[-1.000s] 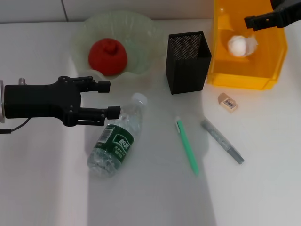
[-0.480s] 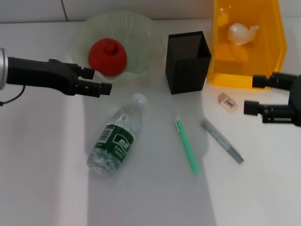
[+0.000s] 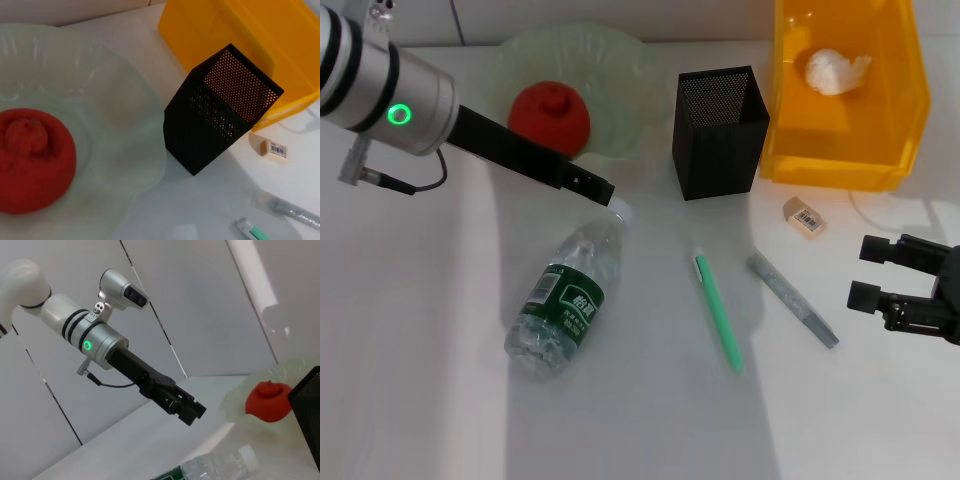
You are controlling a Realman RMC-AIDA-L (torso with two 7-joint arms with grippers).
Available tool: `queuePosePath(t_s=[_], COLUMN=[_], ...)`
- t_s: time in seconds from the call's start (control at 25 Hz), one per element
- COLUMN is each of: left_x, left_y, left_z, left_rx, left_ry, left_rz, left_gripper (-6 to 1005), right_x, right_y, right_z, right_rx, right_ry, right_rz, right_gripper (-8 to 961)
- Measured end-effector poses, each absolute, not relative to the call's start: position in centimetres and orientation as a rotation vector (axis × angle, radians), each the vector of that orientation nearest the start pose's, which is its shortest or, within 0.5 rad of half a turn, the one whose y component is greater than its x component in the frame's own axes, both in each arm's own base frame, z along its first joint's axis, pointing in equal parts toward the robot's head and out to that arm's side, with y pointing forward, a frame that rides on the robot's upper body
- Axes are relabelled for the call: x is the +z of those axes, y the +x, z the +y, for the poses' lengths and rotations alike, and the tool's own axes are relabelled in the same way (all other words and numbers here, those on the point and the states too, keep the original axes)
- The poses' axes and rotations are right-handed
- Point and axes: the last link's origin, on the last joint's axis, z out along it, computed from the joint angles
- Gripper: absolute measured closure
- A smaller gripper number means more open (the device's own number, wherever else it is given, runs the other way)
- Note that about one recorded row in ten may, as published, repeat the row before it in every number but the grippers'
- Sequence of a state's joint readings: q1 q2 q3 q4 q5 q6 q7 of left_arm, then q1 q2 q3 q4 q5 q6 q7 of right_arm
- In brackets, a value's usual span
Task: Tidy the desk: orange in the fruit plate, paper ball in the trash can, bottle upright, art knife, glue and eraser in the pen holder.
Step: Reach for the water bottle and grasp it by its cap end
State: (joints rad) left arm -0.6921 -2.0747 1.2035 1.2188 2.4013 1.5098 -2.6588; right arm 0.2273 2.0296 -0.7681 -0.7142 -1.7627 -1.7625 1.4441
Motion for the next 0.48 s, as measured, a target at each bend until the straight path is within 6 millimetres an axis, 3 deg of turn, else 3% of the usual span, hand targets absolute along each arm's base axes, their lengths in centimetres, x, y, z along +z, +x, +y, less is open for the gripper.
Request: queuePosePath(t_s=[0.28, 0.48], left_x=[-1.8, -3.5], left_y=[-16.1, -17.7], left_z=[38.3, 38.9], left_rx=[0.129, 0.129], left_ry=[-2.552, -2.504], left_rz=[-1.258, -1.302], left_gripper=[159, 159], right_x=[3.2, 3.1], right_y=[31.3, 31.2], right_z=[24.5, 24.5], right_rx=[0.925, 0.923], right_ry=[-2.605, -2.609], right_rz=[0.877, 0.874], right_gripper=[101, 101])
